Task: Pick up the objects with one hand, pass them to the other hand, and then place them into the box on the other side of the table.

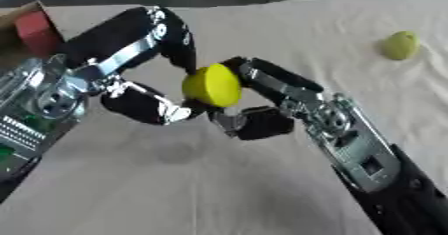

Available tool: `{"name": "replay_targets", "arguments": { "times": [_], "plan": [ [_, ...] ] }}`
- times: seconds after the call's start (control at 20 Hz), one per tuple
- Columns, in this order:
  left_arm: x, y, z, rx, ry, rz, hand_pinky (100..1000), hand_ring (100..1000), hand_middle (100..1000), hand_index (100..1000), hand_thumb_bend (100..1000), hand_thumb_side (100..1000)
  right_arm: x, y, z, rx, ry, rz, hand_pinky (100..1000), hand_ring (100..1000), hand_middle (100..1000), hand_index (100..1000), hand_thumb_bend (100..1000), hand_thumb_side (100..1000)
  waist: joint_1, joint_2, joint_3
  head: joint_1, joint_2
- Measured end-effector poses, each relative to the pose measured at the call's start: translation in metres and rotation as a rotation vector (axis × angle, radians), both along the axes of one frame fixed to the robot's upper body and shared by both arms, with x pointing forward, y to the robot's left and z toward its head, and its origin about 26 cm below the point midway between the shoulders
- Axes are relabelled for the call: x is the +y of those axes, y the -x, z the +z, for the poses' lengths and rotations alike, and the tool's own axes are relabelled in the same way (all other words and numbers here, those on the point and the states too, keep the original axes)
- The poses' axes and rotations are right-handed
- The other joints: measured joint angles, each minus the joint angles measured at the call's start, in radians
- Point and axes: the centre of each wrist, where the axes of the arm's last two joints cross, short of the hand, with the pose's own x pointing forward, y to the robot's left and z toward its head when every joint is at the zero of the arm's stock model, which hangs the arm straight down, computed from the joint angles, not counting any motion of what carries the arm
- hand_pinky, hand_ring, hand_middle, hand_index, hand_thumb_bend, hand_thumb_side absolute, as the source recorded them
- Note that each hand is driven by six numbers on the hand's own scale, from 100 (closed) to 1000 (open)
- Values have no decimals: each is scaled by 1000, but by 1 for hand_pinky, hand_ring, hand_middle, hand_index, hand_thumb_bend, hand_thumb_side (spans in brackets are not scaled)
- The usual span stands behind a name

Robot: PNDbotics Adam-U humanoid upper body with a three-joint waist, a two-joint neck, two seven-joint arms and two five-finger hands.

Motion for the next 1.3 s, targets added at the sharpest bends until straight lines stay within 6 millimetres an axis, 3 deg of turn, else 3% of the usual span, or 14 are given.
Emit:
{"name": "replay_targets", "arguments": {
  "times": [0.3,0.55,1.3],
  "plan": [
    [-1,0,-1,-10,0,7,600,568,509,637,564,100,0,0,0,1,2,7,688,601,561,702,100,254,0,0,0,0,0],
    [-2,-1,-2,-9,3,11,655,632,611,713,659,100,2,1,0,1,5,20,688,600,557,697,100,257,0,0,-1,0,0],
    [-3,-1,-3,17,10,22,661,638,623,779,712,100,4,2,0,5,2,37,685,598,553,690,100,256,0,0,-2,0,-5]
  ]
}}
